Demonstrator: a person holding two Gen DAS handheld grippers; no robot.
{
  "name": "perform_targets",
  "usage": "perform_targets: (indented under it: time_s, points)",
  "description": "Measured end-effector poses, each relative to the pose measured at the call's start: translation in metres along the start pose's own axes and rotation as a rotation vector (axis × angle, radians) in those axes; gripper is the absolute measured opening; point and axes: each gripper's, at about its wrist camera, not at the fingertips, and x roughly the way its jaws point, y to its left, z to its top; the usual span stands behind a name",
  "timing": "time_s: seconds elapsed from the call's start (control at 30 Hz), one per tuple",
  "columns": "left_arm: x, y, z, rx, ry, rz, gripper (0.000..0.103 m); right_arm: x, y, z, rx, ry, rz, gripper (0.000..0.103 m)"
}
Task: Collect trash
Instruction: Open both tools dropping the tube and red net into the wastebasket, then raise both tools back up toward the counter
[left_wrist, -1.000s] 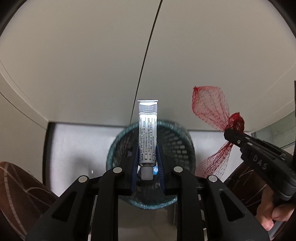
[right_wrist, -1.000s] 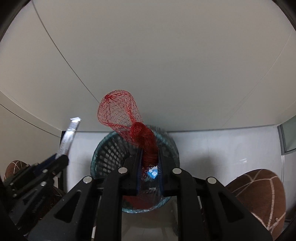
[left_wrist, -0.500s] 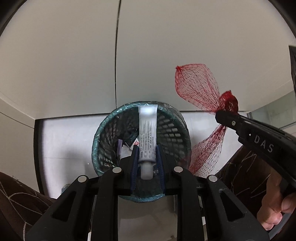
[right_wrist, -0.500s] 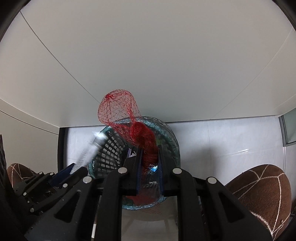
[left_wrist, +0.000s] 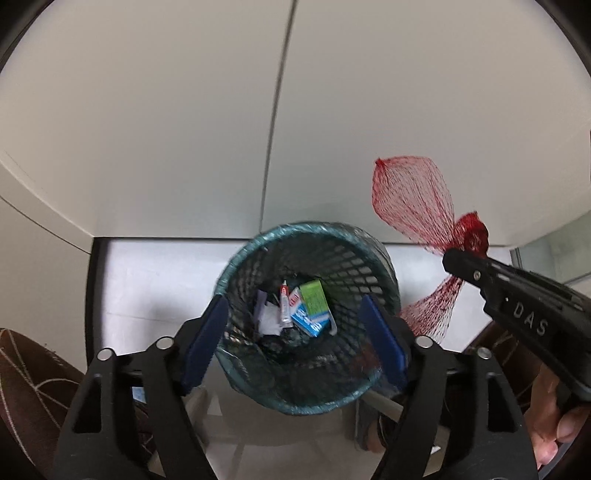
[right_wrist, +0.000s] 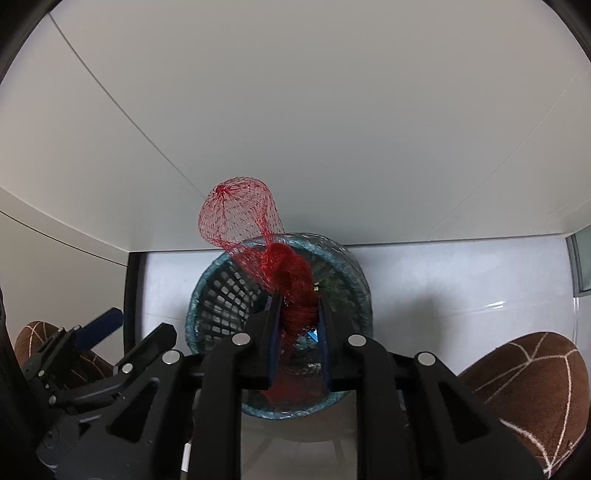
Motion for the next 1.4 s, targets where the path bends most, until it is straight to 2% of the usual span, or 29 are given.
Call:
perform_targets:
  time_s: [0.07, 0.27, 0.4, 0.63, 0.7, 0.8, 0.9, 1.0, 1.1, 1.17, 1.4]
  points:
    - [-0.002, 0.004, 0.002, -0.016, -0.010, 0.012, 0.083, 0.001, 0.000, 0.001, -0.003, 0.000, 0.006, 0.019]
    - [-0.002, 0.013, 0.006, -0.053, -0.009, 0.026, 0.084, 0.004, 0.000, 0.000, -0.001, 0.009, 0.008, 0.023]
    - [-0.002, 0.014, 0.007, -0.058, -0.009, 0.037, 0.084, 0.001, -0.001, -0.001, 0.010, 0.002, 0.009, 0.045]
    - [-0.004, 0.021, 0.007, -0.072, -0.005, 0.037, 0.084, -0.003, -0.008, 0.000, 0.047, -0.017, 0.021, 0.068]
    - [-0.005, 0.021, 0.007, -0.073, -0.007, 0.039, 0.084, -0.005, -0.009, 0.000, 0.059, -0.028, 0.024, 0.078]
    - [-0.007, 0.022, 0.007, -0.072, -0.014, 0.048, 0.086, -0.011, -0.010, 0.000, 0.067, -0.059, 0.009, 0.088]
    - [-0.013, 0.020, 0.005, -0.053, -0.028, 0.053, 0.087, -0.019, -0.010, -0.001, 0.071, -0.086, -0.037, 0.092]
    - [-0.025, 0.018, 0.005, -0.032, -0.049, 0.056, 0.092, -0.033, -0.011, -0.003, 0.069, -0.108, -0.061, 0.094]
    - [-0.039, 0.024, 0.008, -0.057, -0.052, 0.011, 0.096, -0.050, -0.010, -0.003, 0.055, -0.130, -0.094, 0.095]
    - [-0.050, 0.030, 0.011, -0.086, -0.063, -0.011, 0.097, -0.062, -0.008, -0.003, 0.038, -0.147, -0.099, 0.095]
    - [-0.094, 0.026, 0.019, -0.057, -0.144, 0.023, 0.097, -0.112, 0.000, 0.006, -0.003, -0.220, -0.082, 0.095]
